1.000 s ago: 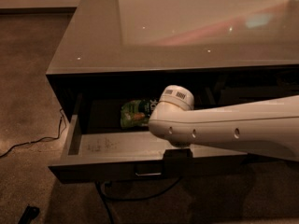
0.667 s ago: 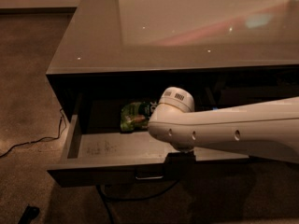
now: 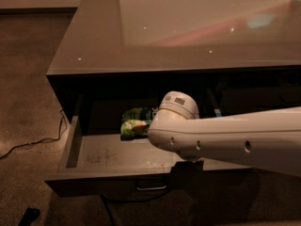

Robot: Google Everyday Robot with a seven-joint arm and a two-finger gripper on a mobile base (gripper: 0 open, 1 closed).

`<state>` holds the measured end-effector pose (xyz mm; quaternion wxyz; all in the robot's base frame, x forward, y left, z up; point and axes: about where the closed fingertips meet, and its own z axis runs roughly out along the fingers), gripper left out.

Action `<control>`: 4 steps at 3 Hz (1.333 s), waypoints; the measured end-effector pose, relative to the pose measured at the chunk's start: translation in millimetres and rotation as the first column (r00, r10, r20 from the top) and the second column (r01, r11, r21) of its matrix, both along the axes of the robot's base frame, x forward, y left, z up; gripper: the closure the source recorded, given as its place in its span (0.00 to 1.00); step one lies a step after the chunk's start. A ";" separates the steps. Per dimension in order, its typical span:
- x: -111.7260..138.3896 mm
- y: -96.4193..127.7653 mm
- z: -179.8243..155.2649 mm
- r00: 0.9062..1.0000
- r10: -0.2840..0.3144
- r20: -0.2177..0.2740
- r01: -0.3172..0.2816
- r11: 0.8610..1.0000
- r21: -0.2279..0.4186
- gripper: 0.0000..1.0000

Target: Open top drawer

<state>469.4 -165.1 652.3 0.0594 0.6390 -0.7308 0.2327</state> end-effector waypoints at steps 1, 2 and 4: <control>-16.0 -2.6 6.1 1.000 -0.011 -0.015 0.011 1.000 0.003 1.00; -24.6 -11.0 -11.6 0.996 -0.052 -0.078 0.059 0.995 0.086 1.00; -24.0 -10.8 -11.4 0.996 -0.052 -0.078 0.059 0.995 0.086 0.81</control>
Offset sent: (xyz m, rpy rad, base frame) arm -0.0375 0.0028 -0.0887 0.3722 0.3306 0.0166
